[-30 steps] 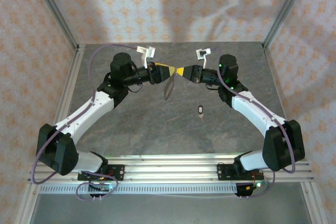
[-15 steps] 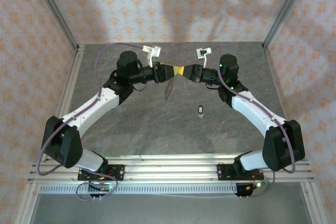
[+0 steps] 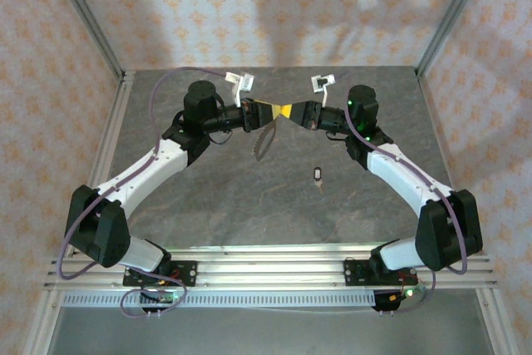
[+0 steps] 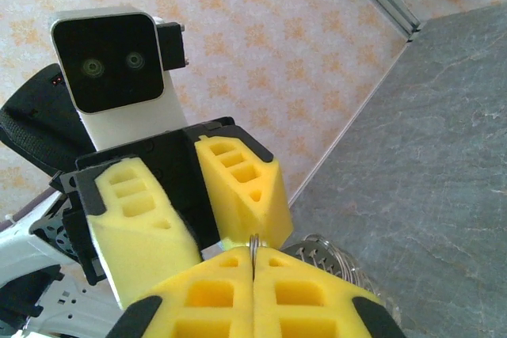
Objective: Put the keys on the keyring
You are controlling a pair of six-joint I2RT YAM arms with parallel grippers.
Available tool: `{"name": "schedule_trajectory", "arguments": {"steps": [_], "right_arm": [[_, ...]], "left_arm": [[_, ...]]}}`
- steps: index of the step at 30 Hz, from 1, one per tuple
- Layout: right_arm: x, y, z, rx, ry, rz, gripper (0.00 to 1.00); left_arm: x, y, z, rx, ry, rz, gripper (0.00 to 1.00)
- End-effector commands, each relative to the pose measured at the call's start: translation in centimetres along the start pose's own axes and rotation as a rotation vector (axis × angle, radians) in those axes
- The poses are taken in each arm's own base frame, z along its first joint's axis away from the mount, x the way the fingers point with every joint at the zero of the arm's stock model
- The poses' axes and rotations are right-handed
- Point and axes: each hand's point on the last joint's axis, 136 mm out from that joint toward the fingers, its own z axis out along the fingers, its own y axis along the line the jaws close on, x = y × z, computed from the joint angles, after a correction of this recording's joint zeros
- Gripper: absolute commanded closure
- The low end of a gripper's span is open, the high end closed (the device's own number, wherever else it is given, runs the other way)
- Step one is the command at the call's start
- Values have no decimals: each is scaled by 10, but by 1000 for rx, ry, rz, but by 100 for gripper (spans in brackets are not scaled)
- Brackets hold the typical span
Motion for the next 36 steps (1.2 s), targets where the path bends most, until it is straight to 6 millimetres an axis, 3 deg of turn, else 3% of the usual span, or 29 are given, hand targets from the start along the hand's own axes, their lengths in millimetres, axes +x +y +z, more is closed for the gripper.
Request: {"name": "schedule_trajectory", "arguments": {"steps": [1, 6, 21, 24, 29, 36], "right_arm": [[-18, 8, 3, -16, -34, -55, 100], [-16, 5, 5, -15, -22, -45, 100], [-11, 0, 7, -18, -3, -26, 100], [-8, -5, 6, -4, -5, -13, 100], [-5, -21, 7, 42, -27, 24, 100], [-3, -36, 10, 61, -37, 59, 100]], "left_arm": [[9, -35, -8, 115, 53, 59, 73], [17, -38, -8, 115, 94, 74, 74], [28, -26, 7, 72, 149, 76, 99], [24, -13, 10, 4, 124, 71, 100], [27, 28, 11, -188, 110, 46, 100], [28, 36, 17, -182, 79, 42, 100]]}}
